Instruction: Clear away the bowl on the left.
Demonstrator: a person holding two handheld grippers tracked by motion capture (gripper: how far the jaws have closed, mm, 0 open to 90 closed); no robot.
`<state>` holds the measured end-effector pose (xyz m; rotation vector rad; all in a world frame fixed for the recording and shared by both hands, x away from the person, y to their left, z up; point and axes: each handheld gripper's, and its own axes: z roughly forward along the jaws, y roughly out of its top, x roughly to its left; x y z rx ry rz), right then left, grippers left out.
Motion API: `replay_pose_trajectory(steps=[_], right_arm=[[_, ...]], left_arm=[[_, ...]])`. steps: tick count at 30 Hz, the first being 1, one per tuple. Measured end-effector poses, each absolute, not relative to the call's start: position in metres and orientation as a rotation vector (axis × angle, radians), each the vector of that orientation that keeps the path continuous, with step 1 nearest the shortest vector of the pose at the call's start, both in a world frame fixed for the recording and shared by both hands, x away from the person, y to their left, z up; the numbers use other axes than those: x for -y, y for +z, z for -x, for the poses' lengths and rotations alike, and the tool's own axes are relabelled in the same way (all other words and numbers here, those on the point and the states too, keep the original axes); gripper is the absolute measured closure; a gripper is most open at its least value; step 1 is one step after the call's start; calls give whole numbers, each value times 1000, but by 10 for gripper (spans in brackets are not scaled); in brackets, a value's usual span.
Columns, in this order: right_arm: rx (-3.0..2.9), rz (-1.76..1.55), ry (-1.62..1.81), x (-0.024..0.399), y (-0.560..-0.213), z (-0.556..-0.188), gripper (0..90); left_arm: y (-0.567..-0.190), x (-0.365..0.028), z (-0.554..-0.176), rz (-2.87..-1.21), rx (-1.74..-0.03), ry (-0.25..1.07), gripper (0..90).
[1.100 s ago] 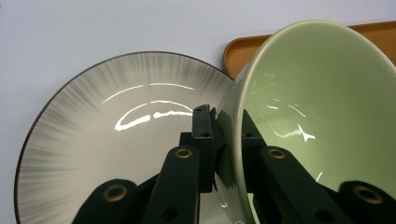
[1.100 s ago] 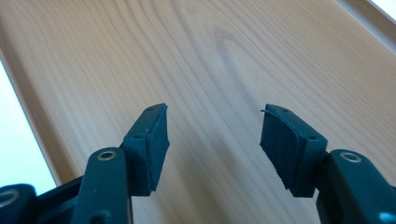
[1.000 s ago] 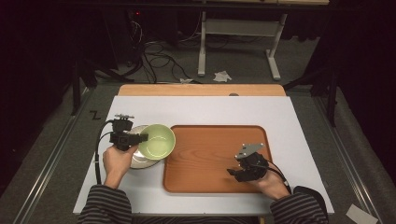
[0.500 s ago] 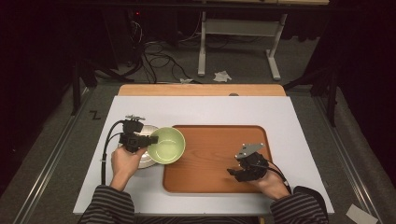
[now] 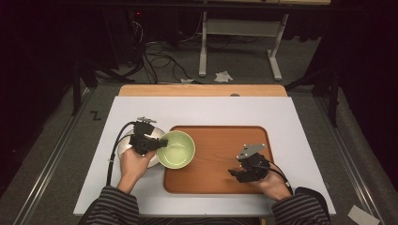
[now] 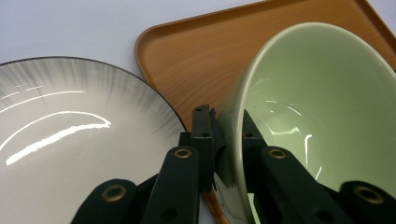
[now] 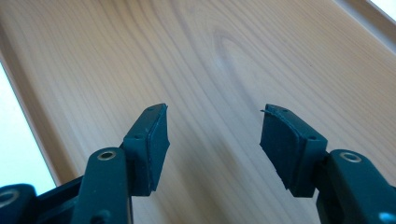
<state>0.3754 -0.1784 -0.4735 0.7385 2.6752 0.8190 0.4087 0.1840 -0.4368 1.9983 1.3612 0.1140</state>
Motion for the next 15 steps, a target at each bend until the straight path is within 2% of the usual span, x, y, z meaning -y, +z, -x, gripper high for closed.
replay_pose_trajectory(steps=[15], right_arm=[[-2660,-758,819,182,-474,-373,431]], left_arm=[[-441,-169,-412,-2014,-1343,72,826]])
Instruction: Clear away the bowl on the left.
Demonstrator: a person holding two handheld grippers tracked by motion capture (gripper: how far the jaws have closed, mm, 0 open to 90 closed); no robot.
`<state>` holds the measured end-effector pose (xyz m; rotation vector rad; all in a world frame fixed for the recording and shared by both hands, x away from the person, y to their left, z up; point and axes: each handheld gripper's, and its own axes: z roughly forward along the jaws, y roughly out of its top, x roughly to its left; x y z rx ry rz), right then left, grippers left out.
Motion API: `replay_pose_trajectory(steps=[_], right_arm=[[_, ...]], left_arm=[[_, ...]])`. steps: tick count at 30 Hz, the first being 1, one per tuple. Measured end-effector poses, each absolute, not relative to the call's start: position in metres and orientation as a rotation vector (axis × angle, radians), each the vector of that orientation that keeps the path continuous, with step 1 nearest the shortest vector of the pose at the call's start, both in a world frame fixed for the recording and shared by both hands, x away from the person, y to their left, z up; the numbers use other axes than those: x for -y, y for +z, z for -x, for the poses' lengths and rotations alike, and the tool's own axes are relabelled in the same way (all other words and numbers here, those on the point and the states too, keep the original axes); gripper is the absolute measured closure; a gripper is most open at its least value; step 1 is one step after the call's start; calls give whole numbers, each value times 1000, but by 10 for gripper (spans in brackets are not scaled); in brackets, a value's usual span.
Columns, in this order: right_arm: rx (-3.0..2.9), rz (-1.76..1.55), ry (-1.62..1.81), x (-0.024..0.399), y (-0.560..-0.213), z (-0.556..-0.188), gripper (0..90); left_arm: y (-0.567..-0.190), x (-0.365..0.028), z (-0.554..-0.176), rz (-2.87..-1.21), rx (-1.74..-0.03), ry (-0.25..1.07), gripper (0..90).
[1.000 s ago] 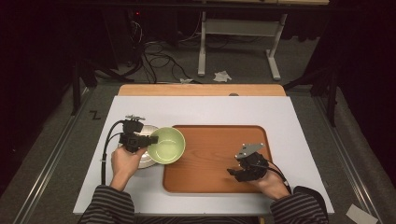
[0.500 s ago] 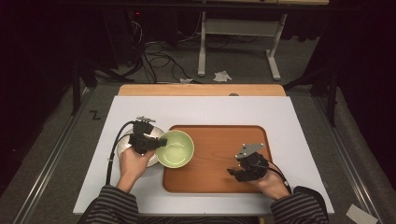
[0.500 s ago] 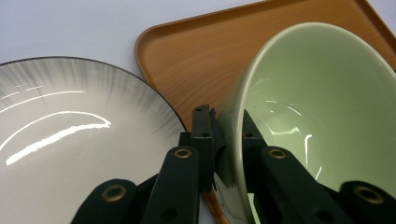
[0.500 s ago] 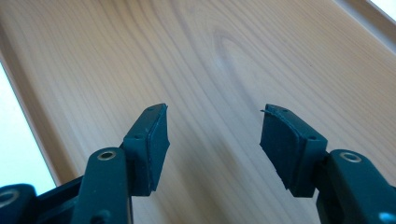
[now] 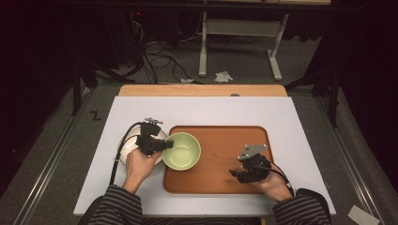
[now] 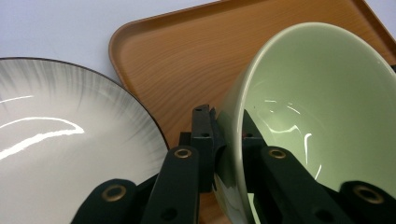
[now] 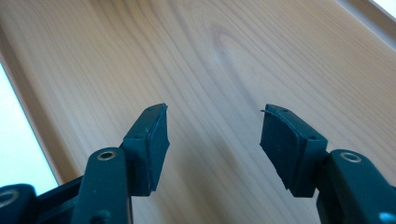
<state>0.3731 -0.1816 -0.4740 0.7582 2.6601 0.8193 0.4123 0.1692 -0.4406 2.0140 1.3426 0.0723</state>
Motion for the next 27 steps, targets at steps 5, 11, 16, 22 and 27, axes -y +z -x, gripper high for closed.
replay_pose_trajectory(steps=[5,11,16,22,27], right_arm=[[-2656,-781,820,183,-474,-371,430],[-2645,-795,819,186,-474,-369,431],[-2632,-811,812,189,-474,-366,431],[-2623,-835,807,194,-474,-362,432],[-2614,-846,803,198,-474,-359,432]], left_arm=[[-442,-164,-414,-2008,-1335,62,826],[-443,-158,-417,-2026,-1319,44,826],[-445,-151,-420,-2030,-1301,26,826],[-445,-143,-422,-2039,-1277,9,825],[-446,-136,-424,-2052,-1262,-2,825]])
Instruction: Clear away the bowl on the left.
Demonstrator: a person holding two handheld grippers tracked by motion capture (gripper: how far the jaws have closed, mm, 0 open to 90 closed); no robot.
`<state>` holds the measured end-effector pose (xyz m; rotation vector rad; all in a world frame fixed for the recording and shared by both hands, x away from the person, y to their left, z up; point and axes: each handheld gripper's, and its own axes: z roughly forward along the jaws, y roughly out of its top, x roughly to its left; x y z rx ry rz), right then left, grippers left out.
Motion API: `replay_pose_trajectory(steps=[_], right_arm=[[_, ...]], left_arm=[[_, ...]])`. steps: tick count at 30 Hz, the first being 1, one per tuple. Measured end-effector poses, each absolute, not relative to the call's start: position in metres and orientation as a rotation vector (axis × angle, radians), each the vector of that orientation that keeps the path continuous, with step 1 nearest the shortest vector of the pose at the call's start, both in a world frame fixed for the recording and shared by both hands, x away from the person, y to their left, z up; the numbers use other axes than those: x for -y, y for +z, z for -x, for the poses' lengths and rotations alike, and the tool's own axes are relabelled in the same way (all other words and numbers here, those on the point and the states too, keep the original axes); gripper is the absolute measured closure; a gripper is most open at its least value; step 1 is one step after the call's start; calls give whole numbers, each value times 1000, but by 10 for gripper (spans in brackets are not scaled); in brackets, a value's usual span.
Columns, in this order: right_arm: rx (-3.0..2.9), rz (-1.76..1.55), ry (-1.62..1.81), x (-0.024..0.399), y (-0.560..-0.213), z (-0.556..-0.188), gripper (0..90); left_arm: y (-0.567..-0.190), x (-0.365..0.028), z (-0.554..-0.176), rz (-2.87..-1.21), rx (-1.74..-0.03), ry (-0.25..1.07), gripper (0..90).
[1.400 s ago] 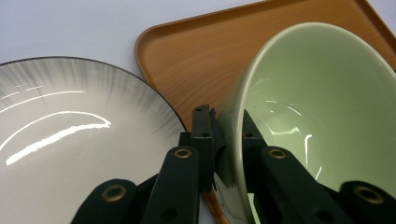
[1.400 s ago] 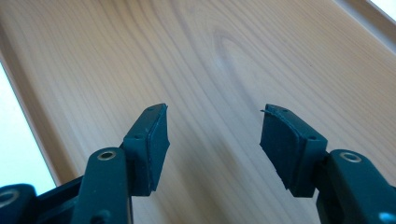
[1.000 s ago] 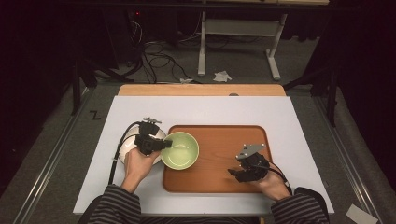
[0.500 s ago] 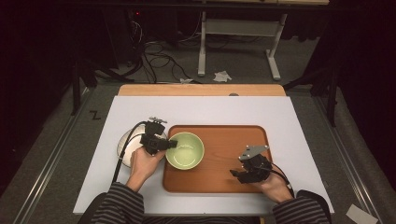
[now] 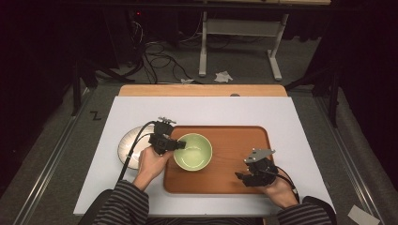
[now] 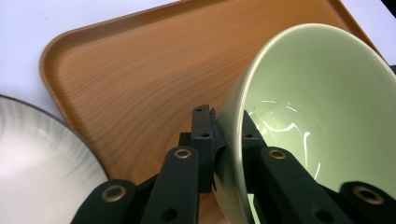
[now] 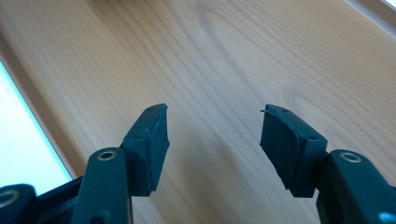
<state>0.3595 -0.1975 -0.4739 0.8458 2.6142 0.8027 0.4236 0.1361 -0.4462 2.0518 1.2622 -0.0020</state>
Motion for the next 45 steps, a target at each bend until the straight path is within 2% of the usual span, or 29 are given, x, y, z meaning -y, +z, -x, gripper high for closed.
replay_pose_trajectory(steps=[21,45], right_arm=[[-2587,-858,806,203,-471,-357,437],[-2614,-804,811,192,-472,-365,437]], left_arm=[[-449,-104,-426,-2127,-1187,-30,825],[-464,-75,-460,-2084,-1278,-69,817]])
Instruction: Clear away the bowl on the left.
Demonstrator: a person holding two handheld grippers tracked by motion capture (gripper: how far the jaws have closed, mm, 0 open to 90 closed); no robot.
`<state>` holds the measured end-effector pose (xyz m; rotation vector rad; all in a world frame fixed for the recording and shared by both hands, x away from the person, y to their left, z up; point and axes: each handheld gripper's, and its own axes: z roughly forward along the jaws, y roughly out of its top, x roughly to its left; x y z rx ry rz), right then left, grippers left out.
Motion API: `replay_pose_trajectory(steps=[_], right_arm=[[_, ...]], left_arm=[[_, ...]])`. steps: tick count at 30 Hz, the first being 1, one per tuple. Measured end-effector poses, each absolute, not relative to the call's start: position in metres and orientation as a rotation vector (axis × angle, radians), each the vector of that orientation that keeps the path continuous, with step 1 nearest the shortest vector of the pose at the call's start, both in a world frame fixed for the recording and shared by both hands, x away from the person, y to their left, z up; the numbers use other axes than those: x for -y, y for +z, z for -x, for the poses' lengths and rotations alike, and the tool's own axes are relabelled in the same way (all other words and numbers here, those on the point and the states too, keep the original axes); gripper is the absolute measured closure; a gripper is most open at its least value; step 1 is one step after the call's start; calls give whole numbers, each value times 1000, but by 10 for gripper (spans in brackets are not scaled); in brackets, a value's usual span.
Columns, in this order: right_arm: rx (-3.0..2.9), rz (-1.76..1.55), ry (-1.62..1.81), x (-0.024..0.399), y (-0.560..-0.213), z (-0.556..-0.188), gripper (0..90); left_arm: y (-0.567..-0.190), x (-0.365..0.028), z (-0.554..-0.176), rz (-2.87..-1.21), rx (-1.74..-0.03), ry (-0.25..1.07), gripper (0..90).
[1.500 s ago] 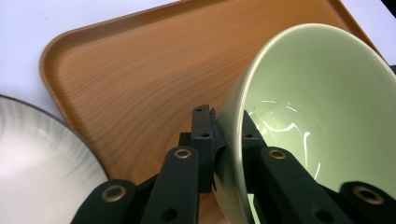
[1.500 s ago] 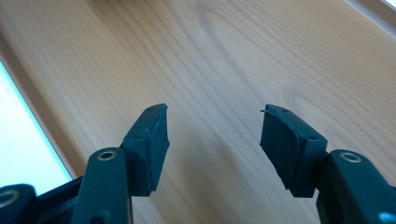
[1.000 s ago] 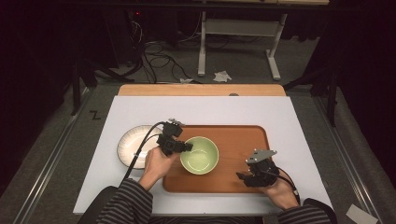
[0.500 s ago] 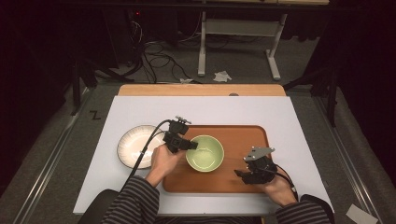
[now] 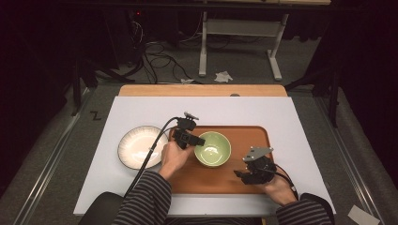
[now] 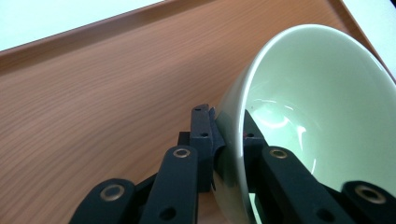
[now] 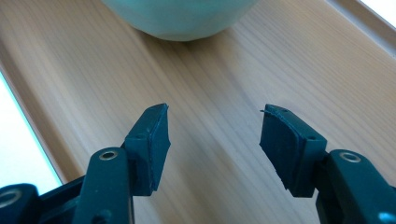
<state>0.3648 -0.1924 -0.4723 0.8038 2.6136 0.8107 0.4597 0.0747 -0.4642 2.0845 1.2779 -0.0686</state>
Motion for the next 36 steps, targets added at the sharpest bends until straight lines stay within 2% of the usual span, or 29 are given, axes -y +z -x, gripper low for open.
replay_pose_trajectory(steps=[17,20,24,27,31,36], right_arm=[[-2623,-804,802,192,-473,-365,434],[-2624,-801,801,192,-473,-365,434],[-2631,-804,797,192,-474,-365,432],[-2631,-806,794,192,-474,-365,432],[-2631,-811,794,192,-474,-365,431],[-2633,-801,792,192,-475,-365,431]], left_arm=[[-477,-71,-466,-2055,-1306,-88,798],[-479,-70,-465,-2093,-1299,-85,746],[-478,-70,-464,-2093,-1286,-77,722],[-477,-69,-462,-2101,-1267,-92,628],[-474,-69,-459,-2124,-1248,-37,520],[-469,-71,-456,-2114,-1239,0,448]])
